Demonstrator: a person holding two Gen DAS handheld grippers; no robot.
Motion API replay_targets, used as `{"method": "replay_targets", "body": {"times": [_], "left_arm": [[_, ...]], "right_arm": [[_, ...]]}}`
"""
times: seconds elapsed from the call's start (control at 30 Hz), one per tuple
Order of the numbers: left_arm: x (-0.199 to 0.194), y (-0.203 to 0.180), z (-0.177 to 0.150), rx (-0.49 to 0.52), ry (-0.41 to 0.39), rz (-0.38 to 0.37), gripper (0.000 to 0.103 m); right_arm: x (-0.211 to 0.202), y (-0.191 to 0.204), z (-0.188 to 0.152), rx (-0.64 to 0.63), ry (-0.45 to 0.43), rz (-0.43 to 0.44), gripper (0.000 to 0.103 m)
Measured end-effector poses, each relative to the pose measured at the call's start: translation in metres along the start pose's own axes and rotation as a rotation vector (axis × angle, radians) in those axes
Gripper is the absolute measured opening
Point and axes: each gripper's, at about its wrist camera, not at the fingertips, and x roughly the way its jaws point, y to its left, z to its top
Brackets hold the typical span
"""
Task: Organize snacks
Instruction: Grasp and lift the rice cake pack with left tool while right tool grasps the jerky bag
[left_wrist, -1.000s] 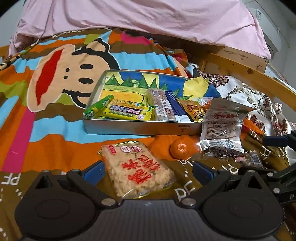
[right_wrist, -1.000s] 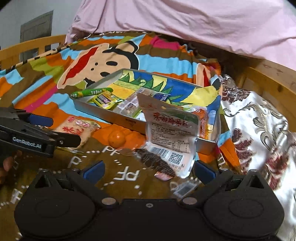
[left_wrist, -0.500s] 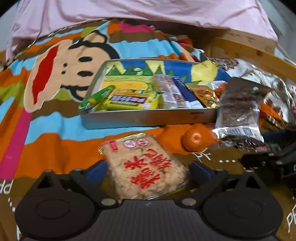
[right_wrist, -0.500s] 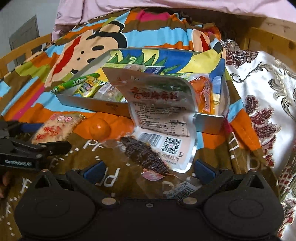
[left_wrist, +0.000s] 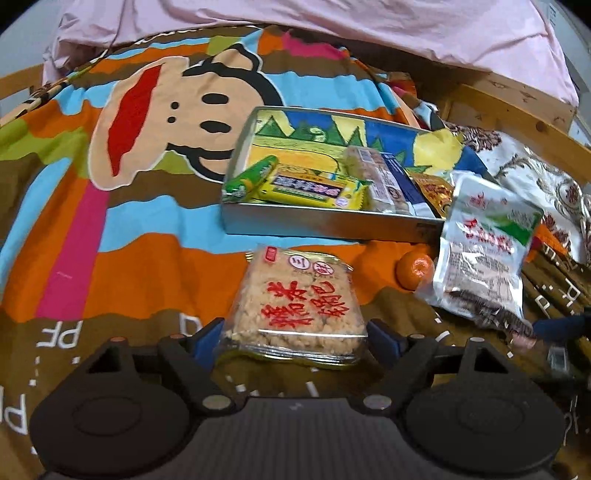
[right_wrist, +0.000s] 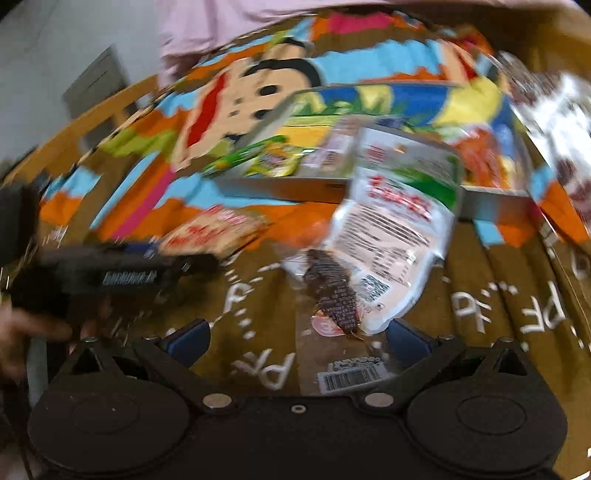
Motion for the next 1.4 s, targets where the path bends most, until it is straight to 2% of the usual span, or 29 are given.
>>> {"method": "replay_targets", "body": {"times": [0.07, 0.17, 0.27, 0.33, 0.43, 0.57, 0.73, 0.9, 1.13, 1.17, 1.2, 1.27, 1.33, 1.4], "left_arm": [[-0.002, 0.003, 0.001, -0.015, -0.011, -0.002, 0.088], [0.000, 0.004, 0.005, -0.019, -0.028, -0.007, 0.091], [0.007, -0.003, 0.009, 0.031, -0.034, -0.010, 0.092], [0.014, -0.010, 0.010, 0.090, -0.036, -0.003, 0.092], [0.022, -0.017, 0.010, 0.153, -0.026, 0.012, 0.089], [0.030, -0.014, 0.007, 0.147, -0.002, 0.017, 0.081], [0.028, -0.014, 0.005, 0.154, -0.009, 0.017, 0.077], [0.021, -0.017, 0.002, 0.161, -0.006, 0.016, 0.077], [-0.004, -0.019, -0.010, 0.143, 0.023, 0.001, 0.077], [-0.006, -0.021, -0.011, 0.151, 0.022, 0.003, 0.077], [-0.006, -0.022, -0.011, 0.160, 0.020, 0.006, 0.078], [-0.004, -0.023, -0.011, 0.168, 0.020, 0.011, 0.080], [-0.001, -0.022, -0.011, 0.163, 0.021, 0.009, 0.081], [0.003, -0.021, -0.011, 0.157, 0.026, 0.010, 0.081]], "right_arm": [[-0.001, 0.004, 0.001, -0.026, -0.012, -0.008, 0.102], [-0.003, -0.005, 0.002, 0.026, -0.037, -0.050, 0.102], [-0.006, -0.018, 0.003, 0.089, -0.082, -0.089, 0.099], [-0.005, -0.021, 0.005, 0.088, -0.101, -0.081, 0.096], [0.005, -0.018, 0.006, 0.045, -0.091, -0.084, 0.087], [0.024, -0.007, 0.008, -0.028, -0.061, -0.100, 0.076], [0.031, 0.006, 0.004, -0.111, -0.071, -0.151, 0.053], [0.028, 0.012, 0.001, -0.124, -0.063, -0.166, 0.049], [0.018, 0.019, -0.004, -0.132, -0.060, -0.155, 0.049], [0.019, 0.019, -0.004, -0.130, -0.060, -0.155, 0.052], [0.020, 0.017, -0.005, -0.124, -0.060, -0.155, 0.059], [0.021, 0.016, -0.005, -0.121, -0.066, -0.149, 0.065], [0.024, 0.017, -0.005, -0.130, -0.064, -0.146, 0.065], [0.026, 0.018, -0.005, -0.118, -0.055, -0.130, 0.059]]}}
